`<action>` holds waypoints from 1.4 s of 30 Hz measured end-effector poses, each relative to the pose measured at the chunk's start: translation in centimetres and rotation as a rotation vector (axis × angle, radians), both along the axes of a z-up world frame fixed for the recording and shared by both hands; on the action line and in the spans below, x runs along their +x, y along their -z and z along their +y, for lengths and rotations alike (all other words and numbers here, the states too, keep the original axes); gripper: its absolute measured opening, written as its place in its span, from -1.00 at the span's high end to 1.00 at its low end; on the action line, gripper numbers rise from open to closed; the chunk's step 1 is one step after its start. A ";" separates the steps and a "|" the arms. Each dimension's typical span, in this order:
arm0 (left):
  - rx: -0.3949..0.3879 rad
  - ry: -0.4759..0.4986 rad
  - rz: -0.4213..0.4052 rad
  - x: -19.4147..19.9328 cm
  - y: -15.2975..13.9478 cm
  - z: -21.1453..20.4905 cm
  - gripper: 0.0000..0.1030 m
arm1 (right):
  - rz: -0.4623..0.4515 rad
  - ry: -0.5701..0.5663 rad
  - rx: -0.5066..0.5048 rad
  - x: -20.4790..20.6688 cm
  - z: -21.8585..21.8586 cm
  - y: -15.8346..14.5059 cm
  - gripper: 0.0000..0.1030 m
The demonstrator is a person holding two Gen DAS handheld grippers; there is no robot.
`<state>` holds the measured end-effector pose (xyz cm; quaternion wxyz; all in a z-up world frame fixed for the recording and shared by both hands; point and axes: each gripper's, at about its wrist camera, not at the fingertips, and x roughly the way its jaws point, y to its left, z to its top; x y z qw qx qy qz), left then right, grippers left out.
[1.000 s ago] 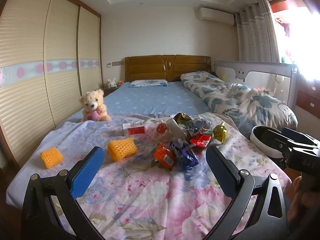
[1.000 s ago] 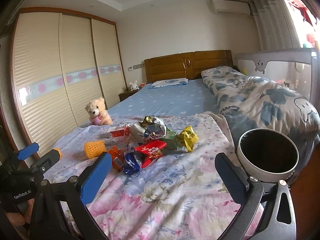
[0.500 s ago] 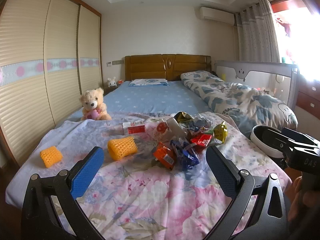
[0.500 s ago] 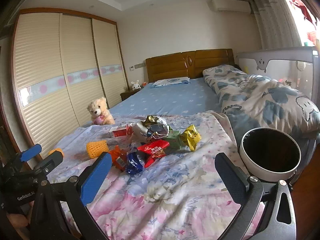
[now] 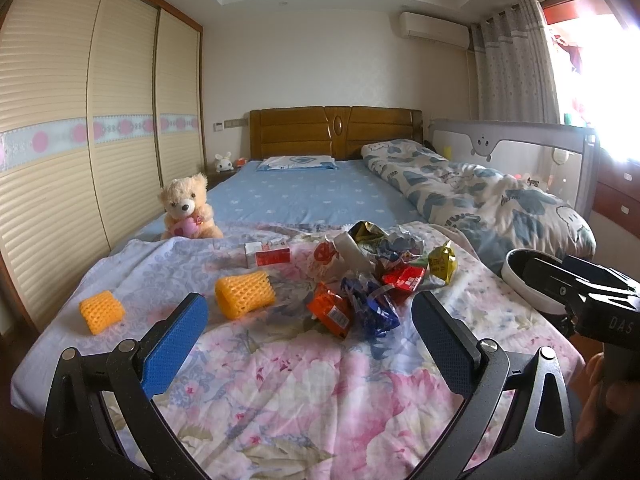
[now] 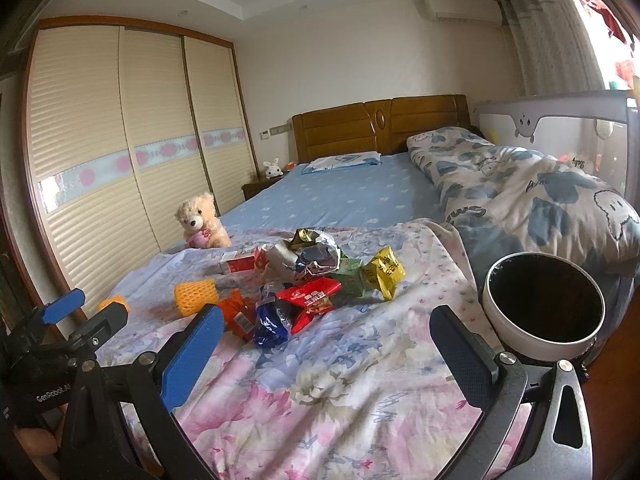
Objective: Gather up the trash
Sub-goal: 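Move both tools toward the pile of snack wrappers on the bed, then grasp the grey-orange snack wrapper with left tool while right tool grasps red wrapper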
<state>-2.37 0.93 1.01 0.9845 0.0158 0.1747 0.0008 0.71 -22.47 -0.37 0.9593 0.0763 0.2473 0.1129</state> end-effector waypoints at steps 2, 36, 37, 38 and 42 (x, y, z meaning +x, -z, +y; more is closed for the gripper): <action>0.000 0.001 0.001 0.0 0.0 0.0 -1.00 | 0.004 0.000 0.001 0.0 0.0 0.1 -1.00; -0.058 0.036 0.306 10.2 5.6 2.0 -0.62 | 0.294 -0.050 0.128 9.7 1.2 6.1 -0.78; -0.057 0.038 0.314 10.7 5.7 1.9 -0.62 | 0.303 -0.052 0.141 10.1 1.3 6.4 -0.75; -0.058 0.041 0.321 11.0 5.8 1.9 -0.62 | 0.312 -0.055 0.150 10.6 1.4 6.6 -0.71; -0.058 0.052 0.348 12.7 6.5 1.6 -0.62 | 0.349 -0.069 0.175 12.5 2.0 7.6 -0.50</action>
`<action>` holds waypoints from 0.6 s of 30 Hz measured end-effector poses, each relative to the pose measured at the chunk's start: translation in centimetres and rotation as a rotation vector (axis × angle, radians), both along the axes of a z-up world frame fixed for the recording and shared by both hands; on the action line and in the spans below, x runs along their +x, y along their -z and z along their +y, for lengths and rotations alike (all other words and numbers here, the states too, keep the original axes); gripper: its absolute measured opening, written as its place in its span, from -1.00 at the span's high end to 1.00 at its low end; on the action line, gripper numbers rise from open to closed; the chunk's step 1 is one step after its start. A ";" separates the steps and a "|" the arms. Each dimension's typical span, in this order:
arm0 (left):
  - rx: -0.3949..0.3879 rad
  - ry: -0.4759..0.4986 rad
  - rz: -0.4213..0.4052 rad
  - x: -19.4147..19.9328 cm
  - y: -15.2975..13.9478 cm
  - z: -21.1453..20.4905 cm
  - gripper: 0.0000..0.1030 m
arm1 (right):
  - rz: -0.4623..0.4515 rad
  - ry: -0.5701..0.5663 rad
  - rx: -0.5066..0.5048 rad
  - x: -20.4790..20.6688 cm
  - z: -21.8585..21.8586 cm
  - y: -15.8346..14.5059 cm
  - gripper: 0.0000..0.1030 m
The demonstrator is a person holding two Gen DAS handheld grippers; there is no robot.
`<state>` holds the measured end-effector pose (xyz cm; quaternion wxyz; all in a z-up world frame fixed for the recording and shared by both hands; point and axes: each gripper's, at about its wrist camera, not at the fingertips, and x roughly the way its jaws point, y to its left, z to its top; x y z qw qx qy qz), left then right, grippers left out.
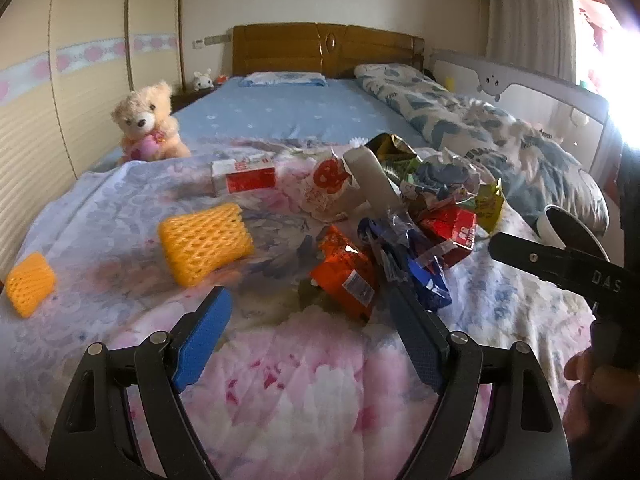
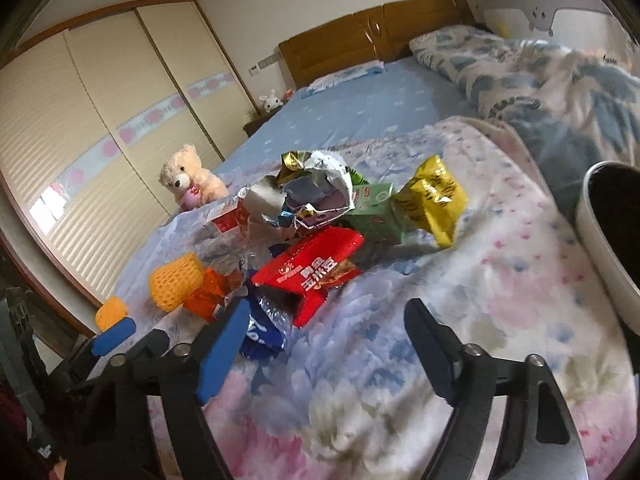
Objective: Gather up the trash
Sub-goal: 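Grasp the grey-orange snack wrapper with left tool while right tool grasps red wrapper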
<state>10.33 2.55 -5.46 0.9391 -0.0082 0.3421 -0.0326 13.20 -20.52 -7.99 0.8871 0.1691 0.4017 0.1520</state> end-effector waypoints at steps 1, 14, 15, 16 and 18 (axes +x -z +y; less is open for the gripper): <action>0.000 0.001 0.007 0.5 0.2 -0.1 -0.61 | 0.008 -0.003 0.006 0.4 0.1 0.2 -0.46; -0.117 0.065 0.166 5.2 2.9 -0.6 0.03 | 0.084 -0.055 0.090 4.5 1.0 2.5 0.09; -0.128 0.072 0.173 5.3 3.1 -0.7 0.29 | 0.086 -0.065 0.101 4.6 1.0 2.6 0.36; -0.136 0.079 0.180 5.4 3.2 -0.8 0.55 | 0.090 -0.074 0.105 4.7 1.2 2.6 0.60; -0.139 0.092 0.170 5.3 3.1 -1.0 0.68 | 0.093 -0.078 0.098 4.5 1.4 2.6 0.69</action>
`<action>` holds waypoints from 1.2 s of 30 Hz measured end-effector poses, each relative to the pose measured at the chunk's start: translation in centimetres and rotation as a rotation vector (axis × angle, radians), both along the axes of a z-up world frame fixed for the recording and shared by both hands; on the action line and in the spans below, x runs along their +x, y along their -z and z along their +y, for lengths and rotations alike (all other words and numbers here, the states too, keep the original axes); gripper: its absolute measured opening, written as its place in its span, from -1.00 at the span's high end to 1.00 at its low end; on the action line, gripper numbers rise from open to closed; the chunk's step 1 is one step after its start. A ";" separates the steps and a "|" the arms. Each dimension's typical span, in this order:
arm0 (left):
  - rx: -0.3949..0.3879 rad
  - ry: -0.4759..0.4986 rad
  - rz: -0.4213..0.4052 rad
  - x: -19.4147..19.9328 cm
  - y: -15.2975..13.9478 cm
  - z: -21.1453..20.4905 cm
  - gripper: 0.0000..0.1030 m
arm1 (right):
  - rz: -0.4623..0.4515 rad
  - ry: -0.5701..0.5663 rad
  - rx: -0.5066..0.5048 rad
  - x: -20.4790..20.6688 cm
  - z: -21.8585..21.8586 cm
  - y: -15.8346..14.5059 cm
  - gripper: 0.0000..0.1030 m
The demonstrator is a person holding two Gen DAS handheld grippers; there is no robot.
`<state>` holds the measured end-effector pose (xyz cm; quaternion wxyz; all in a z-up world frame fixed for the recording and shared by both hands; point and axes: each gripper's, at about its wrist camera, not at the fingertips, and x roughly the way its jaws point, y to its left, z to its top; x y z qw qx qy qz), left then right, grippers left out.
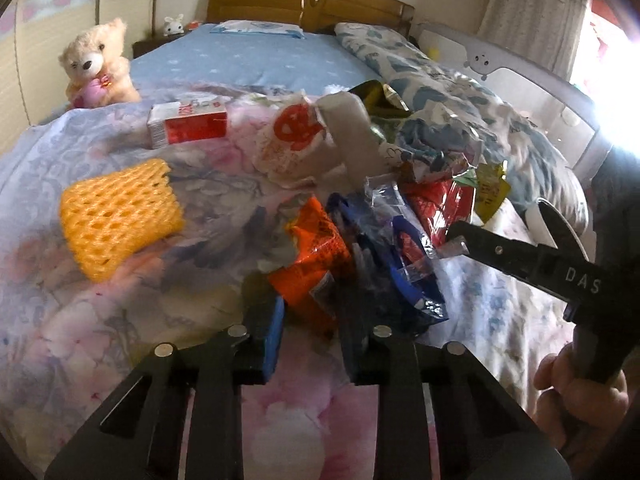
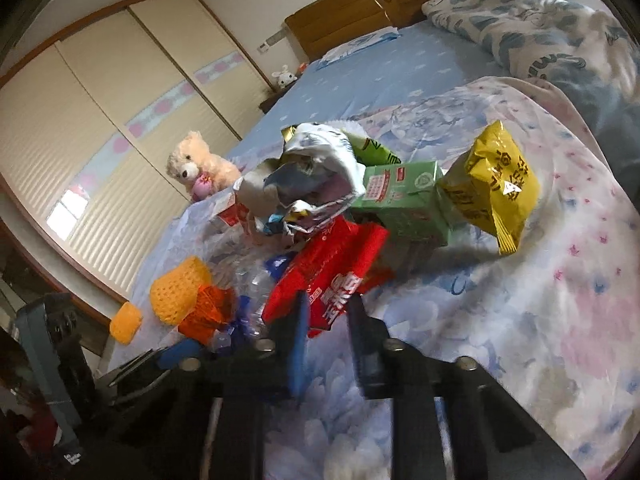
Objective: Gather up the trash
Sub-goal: 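Grasp the grey-orange snack wrapper with left tool while right tool grasps red wrapper, then carry both held wrappers over the white trash bin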
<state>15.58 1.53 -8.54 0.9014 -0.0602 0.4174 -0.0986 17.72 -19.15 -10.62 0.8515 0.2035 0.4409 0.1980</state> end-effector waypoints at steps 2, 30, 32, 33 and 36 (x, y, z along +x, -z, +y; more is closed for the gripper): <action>0.019 0.007 -0.032 -0.6 -0.5 -0.4 0.83 | -0.004 -0.001 0.015 -0.5 -0.3 0.0 0.84; -0.002 0.222 -0.149 -7.3 -4.6 -9.2 0.99 | -0.090 0.150 -0.014 -9.9 -10.2 -3.4 0.94; 0.001 0.250 -0.153 -7.3 -4.7 -10.4 0.99 | -0.096 0.173 -0.018 -10.4 -11.4 -3.6 0.94; 0.001 0.263 -0.154 -7.3 -4.8 -11.0 0.99 | -0.097 0.182 -0.019 -10.6 -11.9 -3.7 0.94; 0.005 0.300 -0.158 -7.3 -4.9 -12.8 0.99 | -0.101 0.214 -0.024 -11.0 -13.5 -3.9 0.94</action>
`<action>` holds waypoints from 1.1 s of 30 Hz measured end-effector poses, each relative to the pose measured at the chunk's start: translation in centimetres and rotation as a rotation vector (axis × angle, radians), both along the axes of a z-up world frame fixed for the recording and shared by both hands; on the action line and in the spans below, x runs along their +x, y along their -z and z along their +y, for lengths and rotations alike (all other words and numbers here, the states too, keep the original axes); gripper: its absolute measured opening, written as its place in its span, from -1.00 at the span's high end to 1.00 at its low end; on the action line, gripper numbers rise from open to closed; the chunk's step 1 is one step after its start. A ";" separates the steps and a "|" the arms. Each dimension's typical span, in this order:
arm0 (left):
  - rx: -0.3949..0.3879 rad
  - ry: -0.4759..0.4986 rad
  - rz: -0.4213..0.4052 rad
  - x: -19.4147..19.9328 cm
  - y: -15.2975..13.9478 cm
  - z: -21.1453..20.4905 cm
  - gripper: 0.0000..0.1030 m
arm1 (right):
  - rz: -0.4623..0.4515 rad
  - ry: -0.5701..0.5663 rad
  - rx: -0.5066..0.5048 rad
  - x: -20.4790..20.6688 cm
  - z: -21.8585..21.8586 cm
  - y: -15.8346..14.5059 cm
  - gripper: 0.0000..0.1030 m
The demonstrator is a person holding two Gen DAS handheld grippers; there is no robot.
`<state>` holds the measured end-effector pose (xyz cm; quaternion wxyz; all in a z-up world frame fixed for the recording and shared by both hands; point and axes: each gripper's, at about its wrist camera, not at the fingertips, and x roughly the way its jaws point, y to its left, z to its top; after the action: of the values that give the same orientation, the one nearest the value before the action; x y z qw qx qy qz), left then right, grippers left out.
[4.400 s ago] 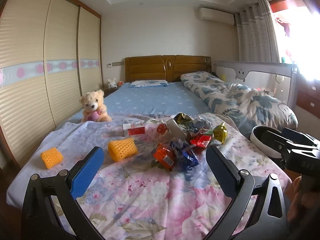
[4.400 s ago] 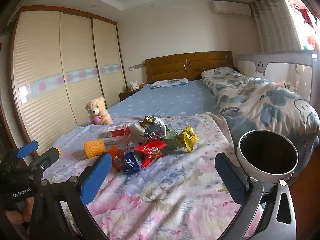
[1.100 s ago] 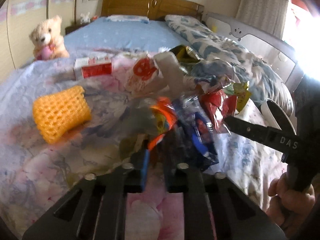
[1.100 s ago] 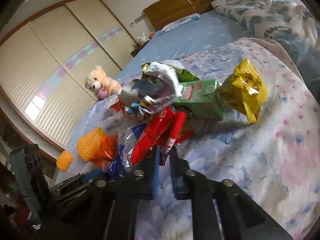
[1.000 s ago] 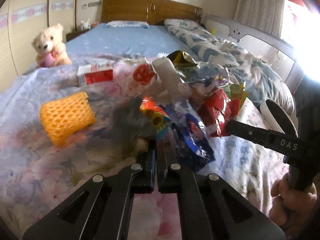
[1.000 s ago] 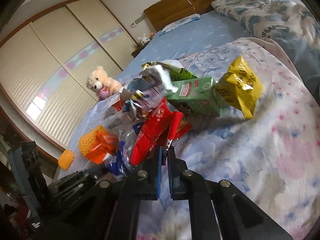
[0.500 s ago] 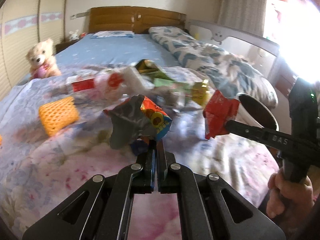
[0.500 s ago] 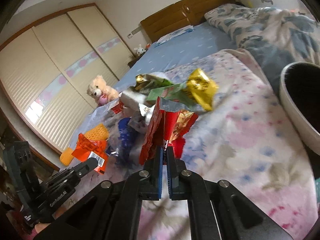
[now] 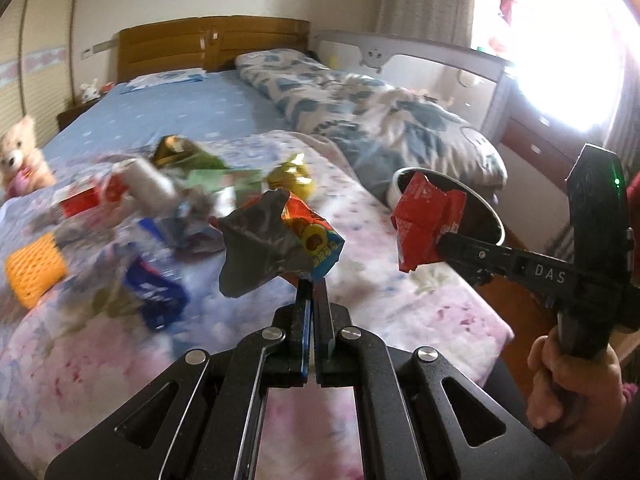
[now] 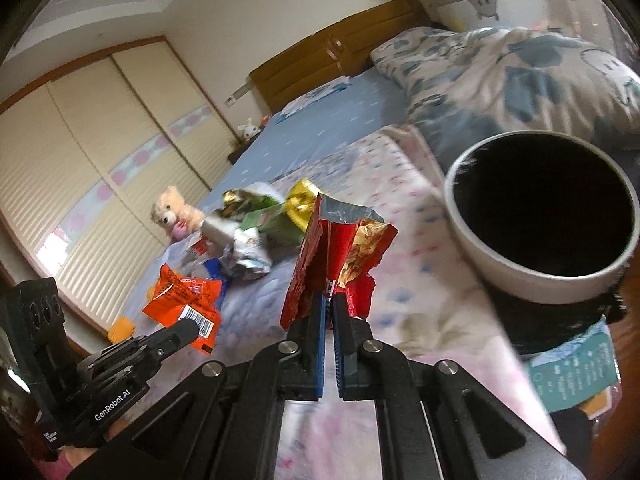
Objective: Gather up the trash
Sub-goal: 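Carry both held wrappers over the white trash bin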
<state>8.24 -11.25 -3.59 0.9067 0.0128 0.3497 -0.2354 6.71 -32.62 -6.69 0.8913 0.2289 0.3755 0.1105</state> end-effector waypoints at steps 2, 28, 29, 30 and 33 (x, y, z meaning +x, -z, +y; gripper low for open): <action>0.002 0.022 0.001 0.0 0.0 -1.0 0.99 | -0.002 0.022 -0.004 -0.3 -1.1 -0.1 0.94; 0.025 0.240 0.012 2.6 -0.5 -13.4 0.99 | -0.013 0.209 -0.041 -0.8 -11.9 -0.6 0.94; 0.031 0.252 0.008 2.7 -0.5 -14.1 0.99 | -0.011 0.213 -0.044 -0.7 -12.4 -0.5 0.94; 0.034 0.260 0.005 2.7 -0.5 -14.5 0.99 | -0.008 0.217 -0.045 -0.6 -12.7 -0.5 0.94; 0.042 0.285 0.003 3.0 -0.5 -16.1 0.99 | 0.004 0.228 -0.047 -0.4 -13.6 -0.3 0.94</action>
<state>11.26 -27.38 -3.14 0.8631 0.0808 0.3504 -0.3546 6.34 -46.26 -6.38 0.9023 0.2496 0.3515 -0.0008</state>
